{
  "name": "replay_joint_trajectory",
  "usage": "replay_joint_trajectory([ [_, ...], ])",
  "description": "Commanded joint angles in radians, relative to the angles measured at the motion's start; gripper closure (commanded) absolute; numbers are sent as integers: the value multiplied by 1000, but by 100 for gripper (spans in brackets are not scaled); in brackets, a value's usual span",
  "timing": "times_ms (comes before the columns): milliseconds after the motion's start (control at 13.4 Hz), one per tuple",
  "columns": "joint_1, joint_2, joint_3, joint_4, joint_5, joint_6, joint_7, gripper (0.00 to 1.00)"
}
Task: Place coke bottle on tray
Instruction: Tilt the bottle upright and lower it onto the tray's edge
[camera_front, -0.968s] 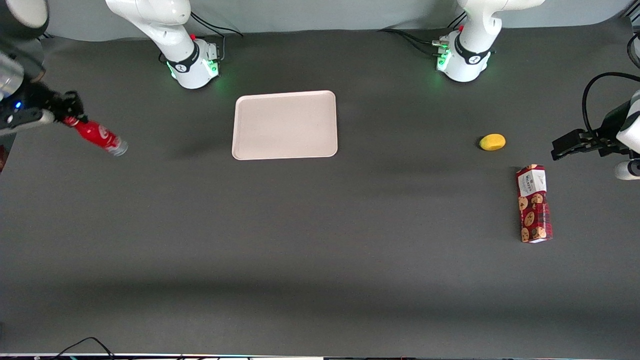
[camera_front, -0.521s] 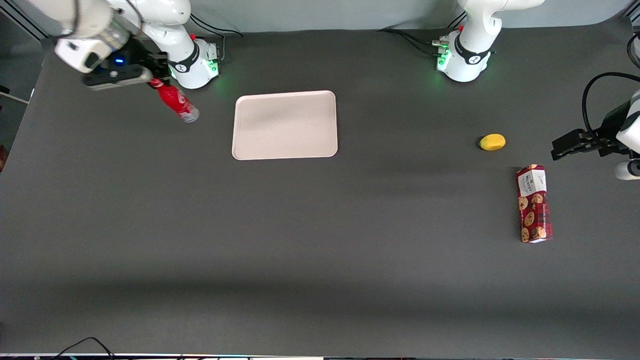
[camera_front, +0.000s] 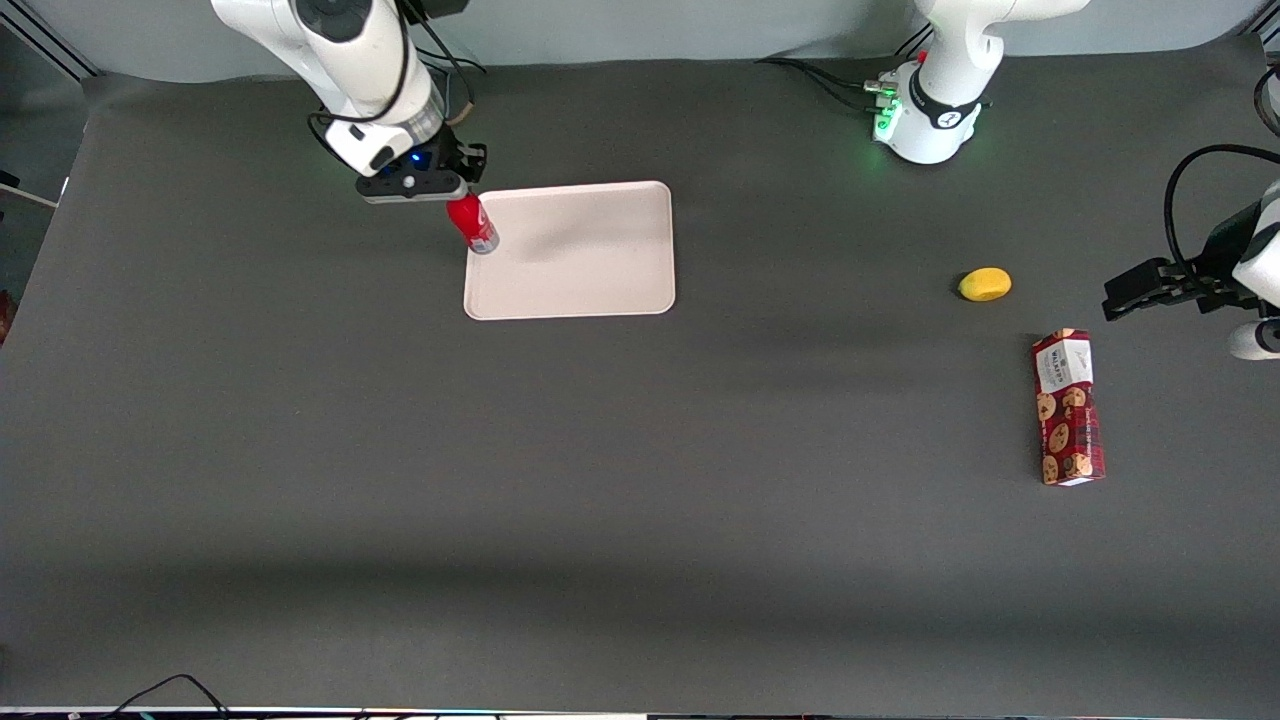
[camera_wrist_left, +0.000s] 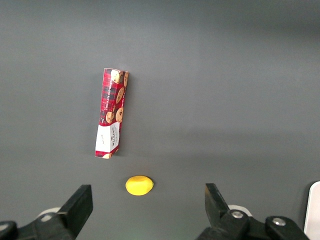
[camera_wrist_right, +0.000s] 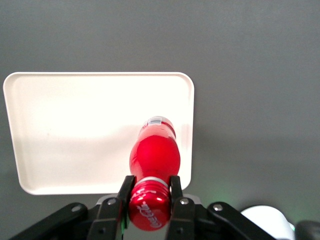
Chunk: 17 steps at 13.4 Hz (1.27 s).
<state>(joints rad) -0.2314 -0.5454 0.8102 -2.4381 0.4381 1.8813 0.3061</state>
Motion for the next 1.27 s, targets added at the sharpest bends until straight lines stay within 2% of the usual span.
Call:
replay_joint_trajectory([
  [0, -8, 16, 53, -74, 62, 123, 11, 100],
  [223, -8, 90, 63, -116, 67, 214, 11, 100],
  [670, -8, 131, 64, -173, 67, 280, 11, 98],
  [894, -8, 162, 64, -182, 65, 318, 11, 84],
  [968, -8, 170, 64, -183, 65, 326, 11, 75],
  [1043, -8, 176, 64, -183, 65, 328, 11, 48],
  [1191, -9, 176, 64, -183, 67, 326, 14, 0],
])
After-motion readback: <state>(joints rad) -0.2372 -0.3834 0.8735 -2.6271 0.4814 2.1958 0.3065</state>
